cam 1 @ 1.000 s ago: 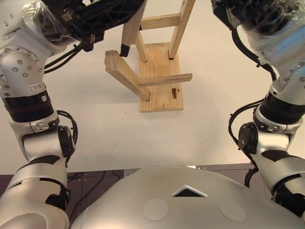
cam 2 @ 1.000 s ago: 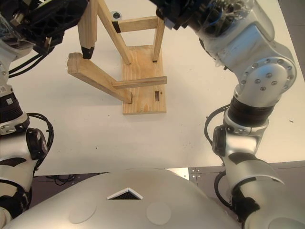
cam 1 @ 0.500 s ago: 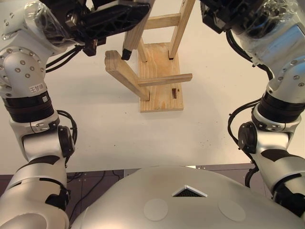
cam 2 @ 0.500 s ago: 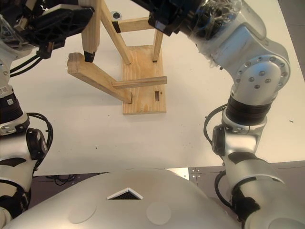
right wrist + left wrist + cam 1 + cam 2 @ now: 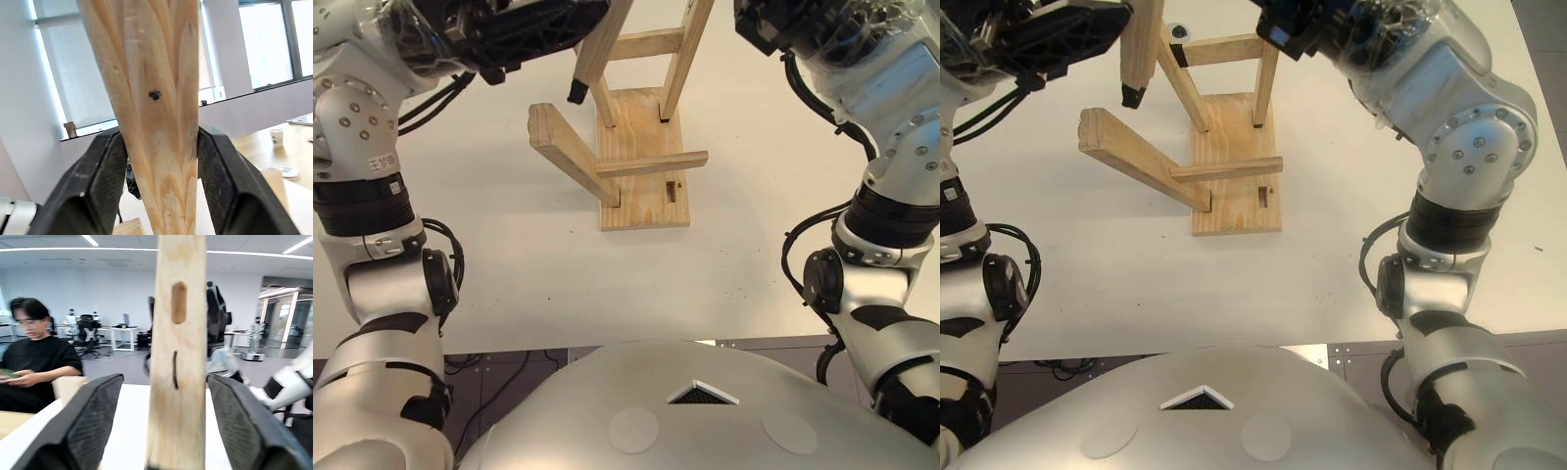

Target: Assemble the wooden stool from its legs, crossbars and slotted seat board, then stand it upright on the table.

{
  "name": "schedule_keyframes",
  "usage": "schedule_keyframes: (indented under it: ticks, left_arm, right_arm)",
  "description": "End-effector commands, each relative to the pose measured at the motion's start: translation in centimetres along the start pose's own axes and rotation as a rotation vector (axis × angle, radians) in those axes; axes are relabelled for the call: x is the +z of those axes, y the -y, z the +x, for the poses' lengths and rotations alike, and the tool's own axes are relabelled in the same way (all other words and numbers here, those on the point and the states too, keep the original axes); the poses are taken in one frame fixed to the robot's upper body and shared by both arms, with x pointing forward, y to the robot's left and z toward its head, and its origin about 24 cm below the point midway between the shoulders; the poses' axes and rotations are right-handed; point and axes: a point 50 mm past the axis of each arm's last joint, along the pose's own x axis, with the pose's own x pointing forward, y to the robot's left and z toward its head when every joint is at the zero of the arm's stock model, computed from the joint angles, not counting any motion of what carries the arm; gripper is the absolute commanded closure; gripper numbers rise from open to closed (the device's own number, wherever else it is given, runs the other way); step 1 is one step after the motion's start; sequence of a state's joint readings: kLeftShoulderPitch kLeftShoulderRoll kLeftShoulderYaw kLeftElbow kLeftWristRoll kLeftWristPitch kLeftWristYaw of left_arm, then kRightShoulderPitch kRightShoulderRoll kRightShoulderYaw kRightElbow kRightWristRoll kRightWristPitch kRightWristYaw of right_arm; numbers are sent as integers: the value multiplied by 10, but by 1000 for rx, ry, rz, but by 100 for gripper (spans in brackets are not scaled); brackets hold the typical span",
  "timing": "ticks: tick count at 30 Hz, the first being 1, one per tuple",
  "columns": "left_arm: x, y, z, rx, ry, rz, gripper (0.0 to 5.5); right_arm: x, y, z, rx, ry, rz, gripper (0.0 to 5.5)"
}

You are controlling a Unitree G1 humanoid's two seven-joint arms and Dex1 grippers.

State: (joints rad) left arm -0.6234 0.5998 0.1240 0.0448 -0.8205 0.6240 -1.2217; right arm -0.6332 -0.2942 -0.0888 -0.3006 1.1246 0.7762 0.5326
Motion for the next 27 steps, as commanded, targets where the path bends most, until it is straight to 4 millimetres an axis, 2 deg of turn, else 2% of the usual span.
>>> schedule_keyframes:
  ticks: [1, 4, 7, 10, 13, 17, 22, 27]
  left_arm:
    - [2, -7, -27, 116, -42, 36, 166]
    - [-9, -8, -52, 217, -113, 31, 120]
    - [-35, 1, -85, 284, -238, -34, 116]
    - [-69, 20, -93, 245, -353, -105, 116]
    - [-96, 38, -87, 168, -416, -140, 116]
    - [-117, 47, -60, 86, -377, -136, 116]
    - [-116, 42, -33, 66, -302, -82, 116]
    - [-109, 41, -33, 13, -298, -79, 213]
  right_arm:
    - [4, 5, -11, -45, -36, -130, 345]
    - [-5, 15, -30, -113, -101, -178, 345]
    - [-20, 31, -61, -218, -157, -183, 345]
    - [-33, 40, -84, -289, -190, -165, 345]
    - [-42, 47, -96, -329, -205, -152, 345]
    - [-60, 51, -113, -329, -241, -55, 345]
    - [-71, 49, -118, -302, -262, 7, 345]
    - [-75, 44, -119, -265, -273, 45, 345]
